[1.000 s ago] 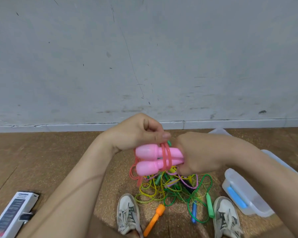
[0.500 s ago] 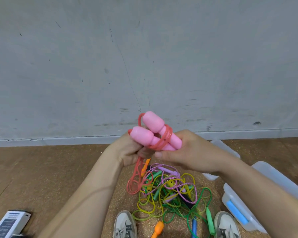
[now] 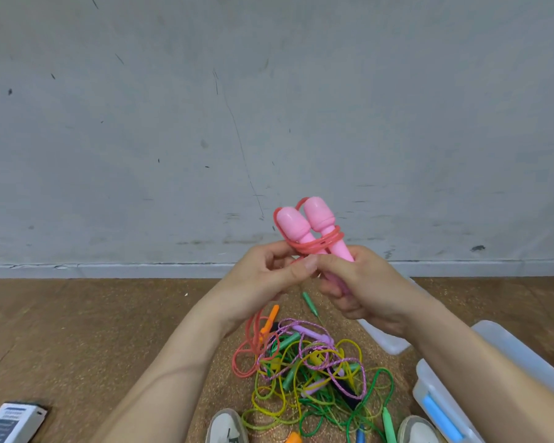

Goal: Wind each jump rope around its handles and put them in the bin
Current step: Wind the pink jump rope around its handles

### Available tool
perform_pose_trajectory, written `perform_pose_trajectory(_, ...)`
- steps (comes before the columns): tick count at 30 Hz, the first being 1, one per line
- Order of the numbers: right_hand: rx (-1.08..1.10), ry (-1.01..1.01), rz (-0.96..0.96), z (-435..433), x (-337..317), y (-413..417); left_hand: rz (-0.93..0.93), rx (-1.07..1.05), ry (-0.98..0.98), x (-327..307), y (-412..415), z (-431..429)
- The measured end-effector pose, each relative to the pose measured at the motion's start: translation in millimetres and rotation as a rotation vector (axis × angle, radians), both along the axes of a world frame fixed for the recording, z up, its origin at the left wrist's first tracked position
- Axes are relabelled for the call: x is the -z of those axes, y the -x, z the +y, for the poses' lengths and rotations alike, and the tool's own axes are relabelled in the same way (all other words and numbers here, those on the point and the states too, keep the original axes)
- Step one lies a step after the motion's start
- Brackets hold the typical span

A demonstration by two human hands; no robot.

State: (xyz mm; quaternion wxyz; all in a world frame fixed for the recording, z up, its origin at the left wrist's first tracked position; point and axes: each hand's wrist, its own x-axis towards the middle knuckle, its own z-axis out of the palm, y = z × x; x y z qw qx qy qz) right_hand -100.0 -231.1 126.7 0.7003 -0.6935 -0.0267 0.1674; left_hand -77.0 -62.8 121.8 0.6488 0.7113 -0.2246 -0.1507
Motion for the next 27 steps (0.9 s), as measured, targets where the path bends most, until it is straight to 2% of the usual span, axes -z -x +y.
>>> perform_pose_trajectory(2, 0.011, -0.01, 0.031, 2, 0, 0, -0.035, -0.125, 0.039, 1, 4, -7)
perform_pose_trajectory(7, -0.012, 0.01, 0.089, 4, -2, 4, 0.022, -0.291, 0.117, 4, 6, -20)
perform_pose_trajectory(9, 0.021, -0.016, 0.117, 6, -2, 5, -0.031, -0.374, 0.135, 9, 3, -20)
perform_pose_trajectory(13, 0.108, 0.038, 0.027, 15, -3, 3, -0.092, -0.524, 0.124, 7, 4, -25)
perform_pose_trajectory(16, 0.117, 0.046, -0.005, 16, -5, 0, -0.055, -0.503, 0.148, 3, 1, -26)
perform_pose_trajectory(20, 0.087, 0.021, 0.013, 9, -7, -1, 0.044, -0.324, 0.16, -2, -1, -20)
perform_pose_trajectory(22, 0.144, 0.038, 0.007, 4, -6, -3, 0.007, -0.311, 0.034, 1, -6, -13)
perform_pose_trajectory(27, 0.254, 0.05, 0.013, -6, -4, -9, -0.64, -0.334, -0.774, 6, 2, -8)
